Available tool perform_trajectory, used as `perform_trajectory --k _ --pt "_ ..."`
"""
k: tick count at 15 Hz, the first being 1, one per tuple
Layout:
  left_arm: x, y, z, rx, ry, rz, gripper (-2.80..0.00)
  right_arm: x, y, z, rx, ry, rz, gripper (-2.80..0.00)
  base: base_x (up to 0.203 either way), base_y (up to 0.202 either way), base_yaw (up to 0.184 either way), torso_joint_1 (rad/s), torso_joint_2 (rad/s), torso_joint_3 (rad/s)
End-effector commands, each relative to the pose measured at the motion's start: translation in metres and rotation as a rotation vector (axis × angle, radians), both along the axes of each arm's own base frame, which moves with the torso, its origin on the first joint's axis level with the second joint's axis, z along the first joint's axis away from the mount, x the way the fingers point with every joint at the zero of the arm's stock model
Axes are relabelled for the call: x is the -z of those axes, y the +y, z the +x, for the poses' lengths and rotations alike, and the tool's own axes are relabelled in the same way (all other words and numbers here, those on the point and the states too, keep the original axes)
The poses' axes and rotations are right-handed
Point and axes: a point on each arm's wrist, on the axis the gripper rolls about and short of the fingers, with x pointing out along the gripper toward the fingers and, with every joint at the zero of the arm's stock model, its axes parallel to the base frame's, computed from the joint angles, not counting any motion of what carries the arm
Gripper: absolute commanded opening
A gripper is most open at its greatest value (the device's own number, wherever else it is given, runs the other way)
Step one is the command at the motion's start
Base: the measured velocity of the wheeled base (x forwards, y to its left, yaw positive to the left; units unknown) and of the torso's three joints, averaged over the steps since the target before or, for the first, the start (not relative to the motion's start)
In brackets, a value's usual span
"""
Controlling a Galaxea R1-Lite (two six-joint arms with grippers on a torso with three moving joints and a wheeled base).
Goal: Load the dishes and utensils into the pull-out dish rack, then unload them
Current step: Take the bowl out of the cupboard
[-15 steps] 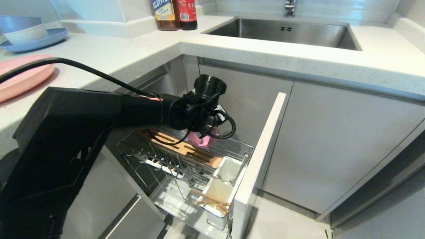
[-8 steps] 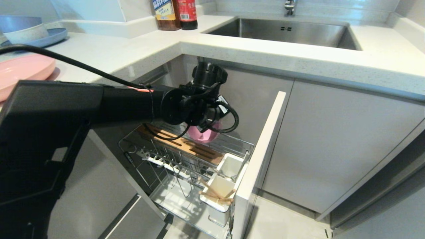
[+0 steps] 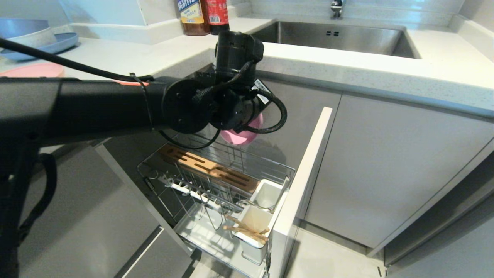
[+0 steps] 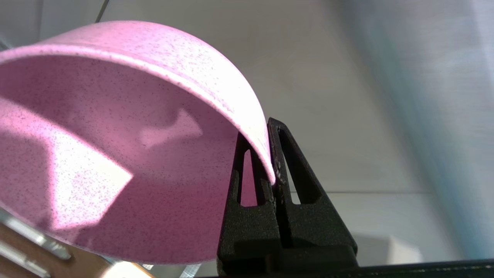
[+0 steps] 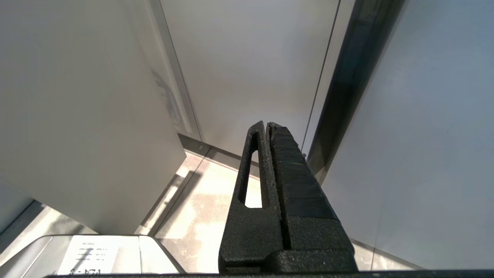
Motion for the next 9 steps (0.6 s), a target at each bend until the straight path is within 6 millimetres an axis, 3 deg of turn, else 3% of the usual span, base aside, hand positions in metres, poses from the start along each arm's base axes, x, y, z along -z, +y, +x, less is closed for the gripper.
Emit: perform_trajectory --k 1,5,9 --pt "-0.038 0.006 -0.038 0.016 -0.069 -0.062 -2.80 0.000 0.000 0.000 -0.001 0.002 0.000 -2.80 0.000 0.000 0.000 0.000 0.00 0.000" --pt "-0.107 0.027 -0.107 0.085 -0.222 -0.155 -2.80 0.000 0.000 0.000 0.000 0.002 0.000 -2.80 0.000 0.000 0.000 0.000 0.00 0.000" --pt "-0.150 0.057 -0.132 0.074 -0.475 0.026 -2.80 0.000 0.000 0.000 -0.001 0.001 0.000 -2.80 0.000 0.000 0.000 0.000 0.00 0.000"
